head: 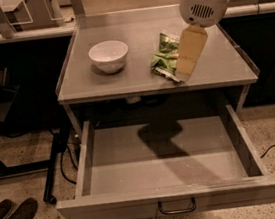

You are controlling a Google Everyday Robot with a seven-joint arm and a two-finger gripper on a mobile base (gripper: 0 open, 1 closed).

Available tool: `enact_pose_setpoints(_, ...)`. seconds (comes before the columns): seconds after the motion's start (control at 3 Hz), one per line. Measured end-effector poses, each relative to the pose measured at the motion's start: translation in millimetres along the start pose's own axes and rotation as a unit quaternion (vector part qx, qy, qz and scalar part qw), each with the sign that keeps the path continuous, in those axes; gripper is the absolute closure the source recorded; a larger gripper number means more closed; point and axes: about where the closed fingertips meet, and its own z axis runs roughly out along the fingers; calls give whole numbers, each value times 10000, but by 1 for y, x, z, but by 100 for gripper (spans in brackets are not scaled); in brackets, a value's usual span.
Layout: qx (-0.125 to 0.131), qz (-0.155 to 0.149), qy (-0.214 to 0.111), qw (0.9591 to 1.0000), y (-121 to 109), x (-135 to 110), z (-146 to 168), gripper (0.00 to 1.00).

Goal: Place green jalapeno chip bag into top drawer

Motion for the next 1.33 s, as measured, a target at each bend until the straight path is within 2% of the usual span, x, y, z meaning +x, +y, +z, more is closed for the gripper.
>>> enact_pose_setpoints(0.33, 26, 27, 13, 10000, -2, -6, 2, 0)
enact_pose_setpoints(0.67, 13, 32, -113, 9999, -4, -10, 3, 0)
enact_pose_setpoints(1.0, -131, 85, -563, 9983, -36, -104, 43, 0)
enact_pose_setpoints(1.33, -134, 74, -591, 9981, -37, -108, 43, 0)
